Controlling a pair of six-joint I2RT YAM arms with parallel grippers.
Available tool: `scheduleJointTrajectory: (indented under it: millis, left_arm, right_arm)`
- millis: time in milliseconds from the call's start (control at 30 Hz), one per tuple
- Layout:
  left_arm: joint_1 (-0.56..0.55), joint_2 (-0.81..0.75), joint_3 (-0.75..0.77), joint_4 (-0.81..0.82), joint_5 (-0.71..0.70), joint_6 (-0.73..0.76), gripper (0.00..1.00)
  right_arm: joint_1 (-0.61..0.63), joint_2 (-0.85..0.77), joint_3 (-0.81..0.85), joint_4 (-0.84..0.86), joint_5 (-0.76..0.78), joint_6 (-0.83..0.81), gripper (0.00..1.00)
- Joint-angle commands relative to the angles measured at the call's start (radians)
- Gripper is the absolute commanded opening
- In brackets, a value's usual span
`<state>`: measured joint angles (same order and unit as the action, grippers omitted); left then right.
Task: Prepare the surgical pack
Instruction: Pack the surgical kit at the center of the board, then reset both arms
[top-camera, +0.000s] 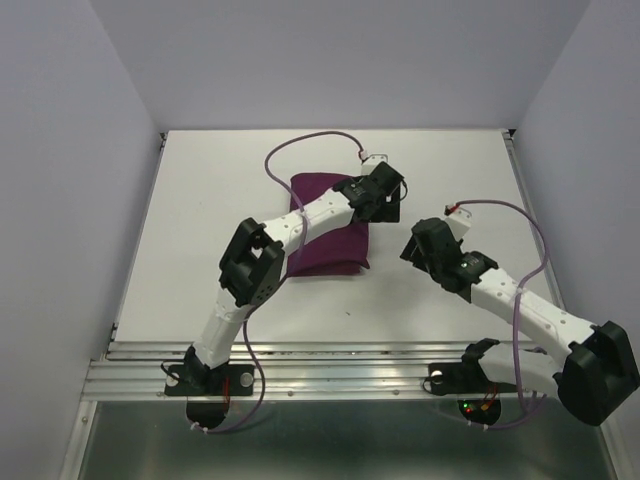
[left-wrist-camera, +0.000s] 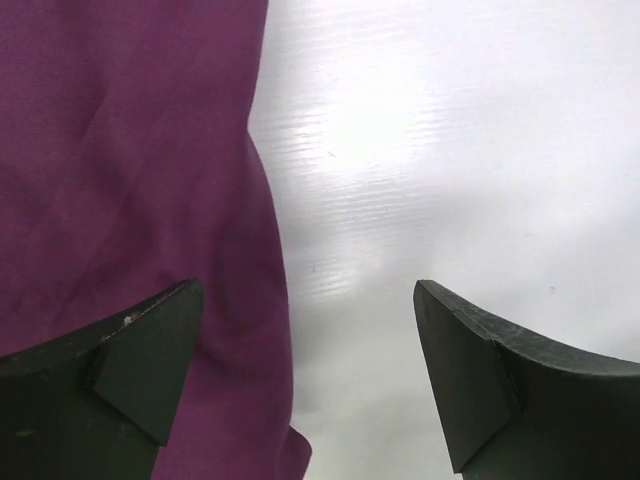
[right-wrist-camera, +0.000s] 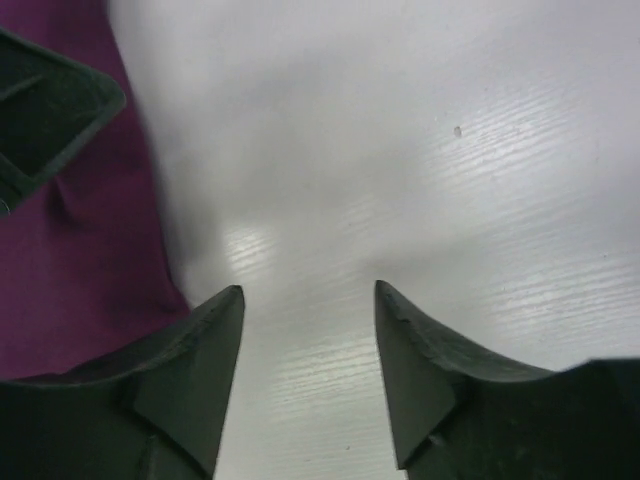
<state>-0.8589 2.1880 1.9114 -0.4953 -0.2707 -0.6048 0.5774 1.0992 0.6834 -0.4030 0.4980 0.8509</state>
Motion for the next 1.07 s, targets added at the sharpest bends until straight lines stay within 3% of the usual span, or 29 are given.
scheduleJointTrajectory:
  millis: [0, 33, 100, 167, 433, 700, 1033]
  left_arm:
    - [-0.025, -0.119, 0.101, -0.080, -0.059, 0.046, 0.99]
    - [-0.029, -0.135, 0.112, -0.091, -0.065, 0.049, 0.99]
    - [-0.035, -0.198, 0.114, -0.112, -0.093, 0.062, 0.99]
    - [-0.034, -0.256, 0.089, -0.117, -0.120, 0.071, 0.99]
    - [0.069, -0.638, -0.233, -0.108, -0.229, 0.094, 0.99]
    - [0.242, -1.032, -0.607, -0.032, -0.289, 0.102, 0.99]
    - [0.357, -1.157, -0.680, -0.040, -0.367, 0.126, 0.99]
  right_arm:
    - [0.007, -0.025, 0.079, -0.088, 0.129, -0.053, 0.68]
    - [0.007, -0.028, 0.090, -0.092, 0.138, -0.059, 0.73]
    - [-0.023, -0.038, 0.123, -0.106, 0.166, -0.088, 0.94]
    - [-0.054, -0.045, 0.143, -0.111, 0.171, -0.111, 1.00]
    - [-0.312, -0.010, 0.240, -0.109, 0.083, -0.242, 1.00]
    - [-0.352, 0.027, 0.295, -0.112, 0.094, -0.254, 1.00]
    - [-0.352, 0.008, 0.291, -0.112, 0.134, -0.259, 1.00]
